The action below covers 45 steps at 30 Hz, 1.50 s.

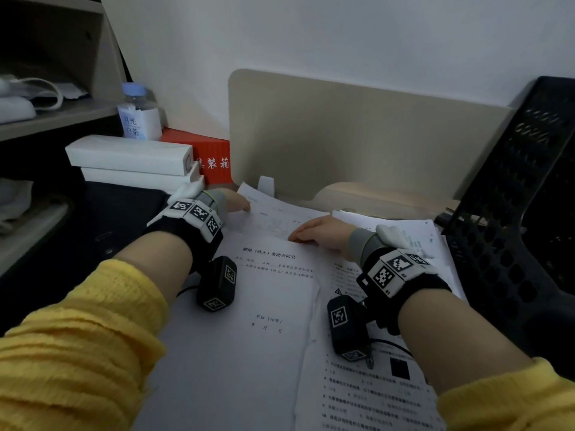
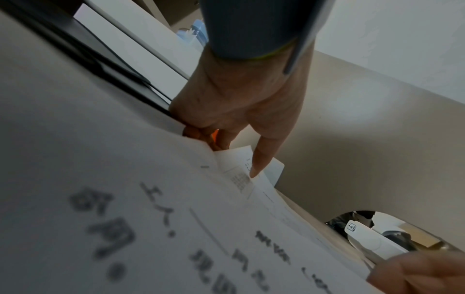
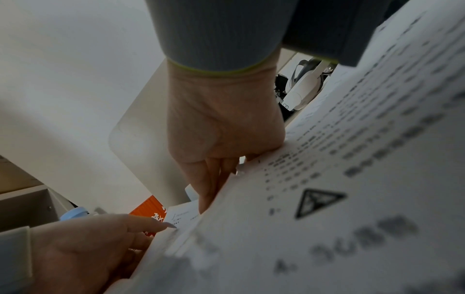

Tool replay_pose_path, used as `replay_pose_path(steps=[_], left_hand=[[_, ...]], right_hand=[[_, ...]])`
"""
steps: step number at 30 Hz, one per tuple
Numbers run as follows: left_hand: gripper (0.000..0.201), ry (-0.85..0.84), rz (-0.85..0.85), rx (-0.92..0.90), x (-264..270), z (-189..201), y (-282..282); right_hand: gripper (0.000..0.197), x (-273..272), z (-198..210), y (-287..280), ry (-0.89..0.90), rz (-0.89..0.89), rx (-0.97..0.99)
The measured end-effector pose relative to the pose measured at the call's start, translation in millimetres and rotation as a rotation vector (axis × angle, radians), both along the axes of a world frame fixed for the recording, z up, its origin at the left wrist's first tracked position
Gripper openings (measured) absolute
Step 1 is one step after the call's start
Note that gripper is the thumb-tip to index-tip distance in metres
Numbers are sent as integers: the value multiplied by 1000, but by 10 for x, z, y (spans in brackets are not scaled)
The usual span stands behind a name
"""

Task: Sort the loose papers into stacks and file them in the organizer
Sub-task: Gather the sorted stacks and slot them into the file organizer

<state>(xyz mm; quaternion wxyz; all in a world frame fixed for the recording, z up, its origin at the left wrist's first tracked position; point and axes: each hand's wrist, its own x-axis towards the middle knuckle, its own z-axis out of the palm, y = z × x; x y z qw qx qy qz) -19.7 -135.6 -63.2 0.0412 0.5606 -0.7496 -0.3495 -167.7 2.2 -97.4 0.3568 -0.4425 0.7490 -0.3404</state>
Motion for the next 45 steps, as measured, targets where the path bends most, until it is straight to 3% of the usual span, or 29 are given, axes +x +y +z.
replay_pose_path(steps=[12, 18, 23, 28, 30, 32, 34, 39, 45], left_hand=[[57, 114, 70, 64, 75, -9, -38], [77, 240, 46, 283, 151, -19, -202], [39, 296, 0, 336, 189, 85, -44], [56, 41, -85, 89, 142, 81, -6], [73, 19, -55, -1, 123, 53, -12], [78, 19, -29, -66, 117, 19, -11], [73, 52, 24, -97, 123, 12, -19], [52, 347, 102, -117, 124, 44, -15], [55, 406, 187, -165, 244, 105, -29]], right_hand=[[19, -3, -26, -20, -33, -28, -25], [17, -9, -51, -4, -49, -38, -48], [17, -20, -67, 0, -88, -25, -58], [19, -7, -44, 9, -67, -23, -41], [20, 4, -26, 20, -48, -29, -35], [21, 16, 2, 40, -40, -31, -24], [22, 23, 23, 52, -44, -34, -13], [23, 59, 60, 94, -11, -17, -1], [22, 82, 91, 161, 90, -6, 3]])
